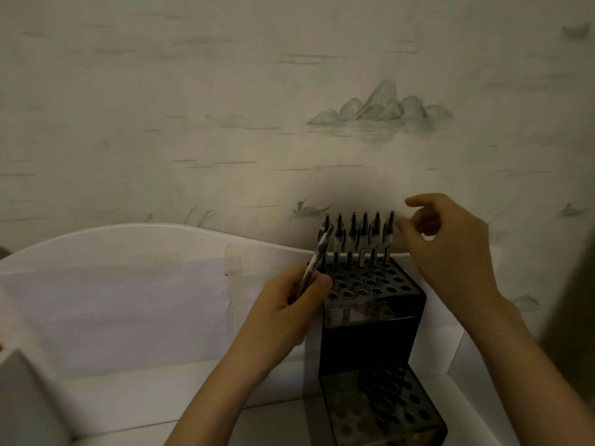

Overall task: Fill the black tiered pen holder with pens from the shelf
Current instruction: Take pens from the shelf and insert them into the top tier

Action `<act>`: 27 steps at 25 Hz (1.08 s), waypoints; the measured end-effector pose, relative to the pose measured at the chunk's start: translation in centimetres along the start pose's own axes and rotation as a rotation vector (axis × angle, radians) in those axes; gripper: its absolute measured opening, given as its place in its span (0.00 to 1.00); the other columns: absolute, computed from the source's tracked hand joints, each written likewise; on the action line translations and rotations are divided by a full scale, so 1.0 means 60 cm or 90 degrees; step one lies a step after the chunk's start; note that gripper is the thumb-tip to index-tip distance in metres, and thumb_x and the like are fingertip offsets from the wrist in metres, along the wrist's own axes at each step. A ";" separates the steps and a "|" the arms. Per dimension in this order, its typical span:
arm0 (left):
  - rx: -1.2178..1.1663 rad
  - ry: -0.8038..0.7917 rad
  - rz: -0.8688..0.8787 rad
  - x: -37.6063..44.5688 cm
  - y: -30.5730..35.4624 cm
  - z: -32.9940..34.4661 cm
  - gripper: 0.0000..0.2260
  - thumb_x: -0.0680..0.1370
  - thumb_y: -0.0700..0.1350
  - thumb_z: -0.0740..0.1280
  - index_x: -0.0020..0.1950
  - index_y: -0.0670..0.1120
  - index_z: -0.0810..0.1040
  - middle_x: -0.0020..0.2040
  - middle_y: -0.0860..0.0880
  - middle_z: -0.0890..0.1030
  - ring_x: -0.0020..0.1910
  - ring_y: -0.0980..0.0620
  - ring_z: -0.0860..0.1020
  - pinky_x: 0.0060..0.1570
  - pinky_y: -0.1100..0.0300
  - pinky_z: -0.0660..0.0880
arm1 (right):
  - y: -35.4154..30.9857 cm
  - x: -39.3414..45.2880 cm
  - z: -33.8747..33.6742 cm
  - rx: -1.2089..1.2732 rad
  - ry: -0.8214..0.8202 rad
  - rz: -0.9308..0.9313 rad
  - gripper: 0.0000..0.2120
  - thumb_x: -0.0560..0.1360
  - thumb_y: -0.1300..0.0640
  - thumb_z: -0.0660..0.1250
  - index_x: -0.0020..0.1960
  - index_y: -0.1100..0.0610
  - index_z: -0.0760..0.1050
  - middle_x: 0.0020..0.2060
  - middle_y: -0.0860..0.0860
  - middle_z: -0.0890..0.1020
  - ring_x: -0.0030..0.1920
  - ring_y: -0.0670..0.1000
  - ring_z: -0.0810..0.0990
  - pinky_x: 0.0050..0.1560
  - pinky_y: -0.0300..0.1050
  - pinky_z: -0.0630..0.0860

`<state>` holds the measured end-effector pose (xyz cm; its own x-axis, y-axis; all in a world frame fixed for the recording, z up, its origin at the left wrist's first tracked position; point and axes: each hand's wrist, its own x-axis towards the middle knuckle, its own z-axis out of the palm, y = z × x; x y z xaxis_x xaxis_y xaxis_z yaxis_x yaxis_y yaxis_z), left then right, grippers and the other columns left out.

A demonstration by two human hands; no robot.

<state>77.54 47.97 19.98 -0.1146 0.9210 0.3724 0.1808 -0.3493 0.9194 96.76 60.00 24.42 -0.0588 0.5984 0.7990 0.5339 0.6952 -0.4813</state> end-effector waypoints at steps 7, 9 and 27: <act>0.017 -0.020 0.020 0.003 0.006 0.008 0.12 0.77 0.52 0.63 0.41 0.44 0.74 0.26 0.53 0.67 0.24 0.58 0.65 0.25 0.67 0.63 | -0.096 -0.042 0.022 0.381 -0.298 0.127 0.11 0.69 0.48 0.72 0.49 0.51 0.83 0.40 0.46 0.86 0.40 0.45 0.85 0.43 0.39 0.81; 0.045 -0.017 0.033 0.001 0.006 0.007 0.11 0.79 0.50 0.62 0.42 0.44 0.75 0.26 0.56 0.68 0.25 0.59 0.66 0.27 0.67 0.64 | -0.100 -0.042 0.027 0.435 -0.317 0.163 0.07 0.72 0.56 0.72 0.50 0.56 0.83 0.39 0.49 0.87 0.39 0.47 0.85 0.42 0.37 0.80; 0.367 0.115 0.044 -0.015 -0.004 -0.064 0.10 0.76 0.56 0.67 0.56 0.58 0.76 0.49 0.59 0.80 0.49 0.64 0.77 0.49 0.63 0.77 | -0.107 0.004 0.028 0.210 -0.117 0.011 0.07 0.74 0.57 0.72 0.52 0.54 0.82 0.39 0.42 0.84 0.40 0.42 0.84 0.45 0.36 0.81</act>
<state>73.85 46.58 19.88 -0.2387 0.8379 0.4908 0.6883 -0.2105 0.6942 91.89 56.36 27.11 -0.2183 0.6523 0.7258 0.2382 0.7569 -0.6086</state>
